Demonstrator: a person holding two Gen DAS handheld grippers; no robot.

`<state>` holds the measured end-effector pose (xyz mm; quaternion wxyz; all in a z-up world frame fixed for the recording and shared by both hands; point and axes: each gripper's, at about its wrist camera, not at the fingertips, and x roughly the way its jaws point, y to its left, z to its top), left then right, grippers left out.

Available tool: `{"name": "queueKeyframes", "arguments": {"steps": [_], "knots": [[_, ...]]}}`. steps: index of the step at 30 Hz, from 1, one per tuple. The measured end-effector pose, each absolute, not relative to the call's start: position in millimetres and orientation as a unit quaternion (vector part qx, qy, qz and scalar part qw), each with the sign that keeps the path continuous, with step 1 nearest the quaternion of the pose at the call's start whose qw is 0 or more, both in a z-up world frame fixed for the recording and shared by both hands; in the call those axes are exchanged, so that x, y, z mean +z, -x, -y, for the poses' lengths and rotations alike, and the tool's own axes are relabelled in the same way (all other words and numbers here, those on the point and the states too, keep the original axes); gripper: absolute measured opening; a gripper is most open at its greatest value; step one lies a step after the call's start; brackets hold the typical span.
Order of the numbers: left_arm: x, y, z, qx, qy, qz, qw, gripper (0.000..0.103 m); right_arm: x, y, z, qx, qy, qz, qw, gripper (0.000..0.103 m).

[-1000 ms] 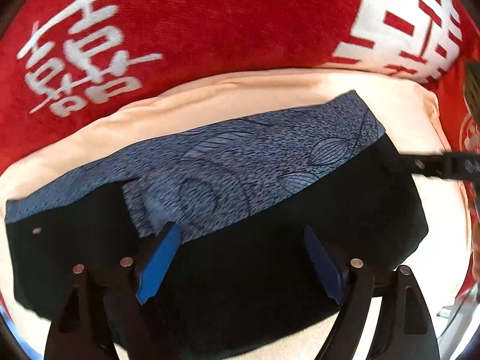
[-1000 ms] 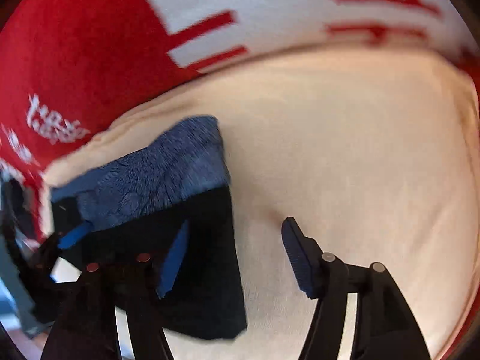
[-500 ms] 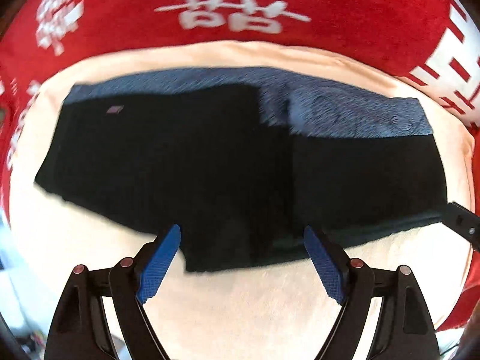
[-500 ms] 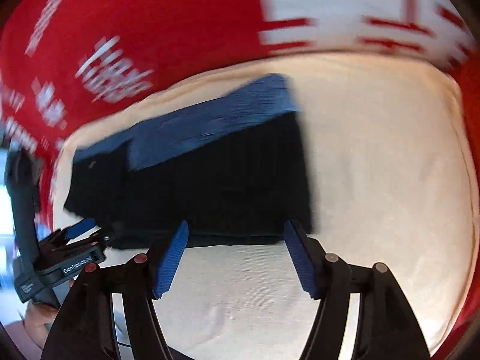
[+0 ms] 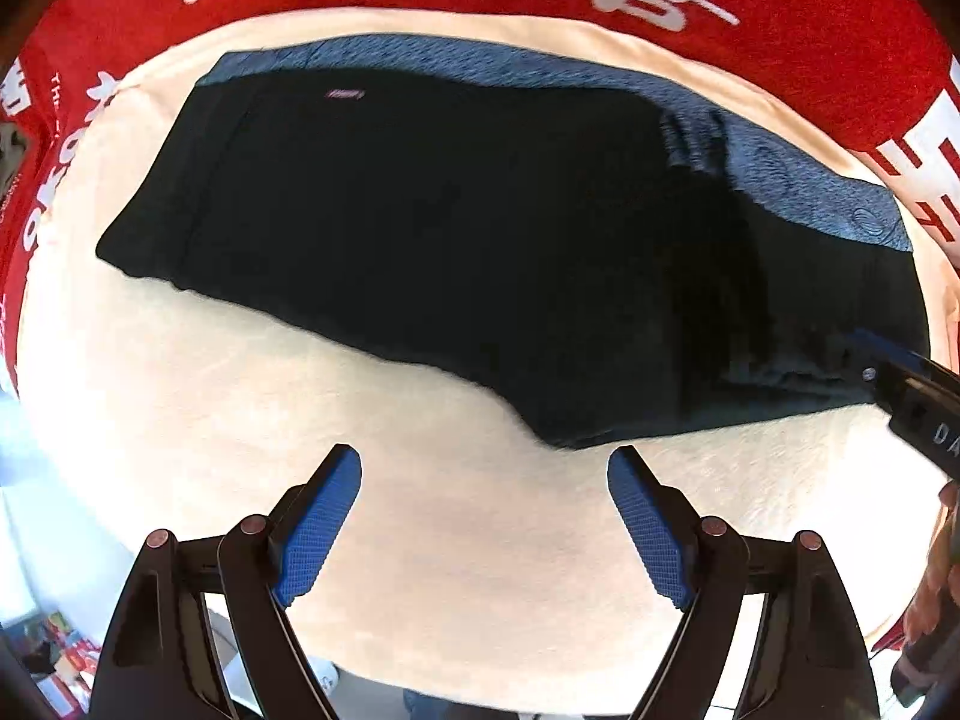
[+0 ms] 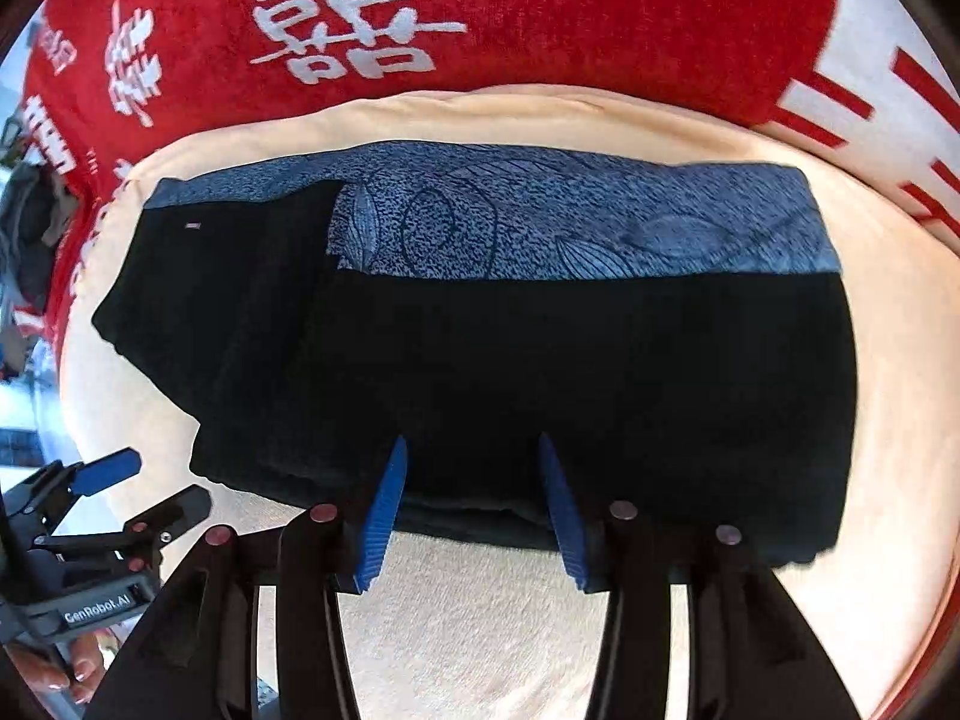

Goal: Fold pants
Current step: 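Open the right tool to release the folded legs and withdraw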

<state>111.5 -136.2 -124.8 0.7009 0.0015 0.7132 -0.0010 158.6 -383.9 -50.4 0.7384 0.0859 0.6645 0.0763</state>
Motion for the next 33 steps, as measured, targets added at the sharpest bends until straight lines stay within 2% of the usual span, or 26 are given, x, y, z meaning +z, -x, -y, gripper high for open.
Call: {"name": "queueKeyframes", "arguments": {"steps": [6,15,17,19,22,33], "knots": [[-121,-116,87,-0.005,0.019,-0.713,0.701,0.085,-39,-157,366,0.03,-0.092,-0.674,0.733,0.05],[-121,-118,29,0.014,0.045,-0.709,0.703,0.085,-39,-145,292,0.072,-0.094,-0.704,0.7,0.05],[-125,-118,19,0.018,0.052,-0.71,0.702,0.085,-43,-142,278,0.081,-0.086,-0.712,0.692,0.053],[-126,-119,15,0.022,0.058,-0.711,0.7,0.085,-48,-140,269,0.086,-0.081,-0.721,0.682,0.06],[-111,-115,16,0.026,0.066,-0.712,0.698,0.085,-53,-138,259,0.092,-0.074,-0.731,0.672,0.062],[-122,-121,16,0.032,0.087,-0.718,0.69,0.085,-63,-138,251,0.09,-0.07,-0.747,0.655,0.067]]}}
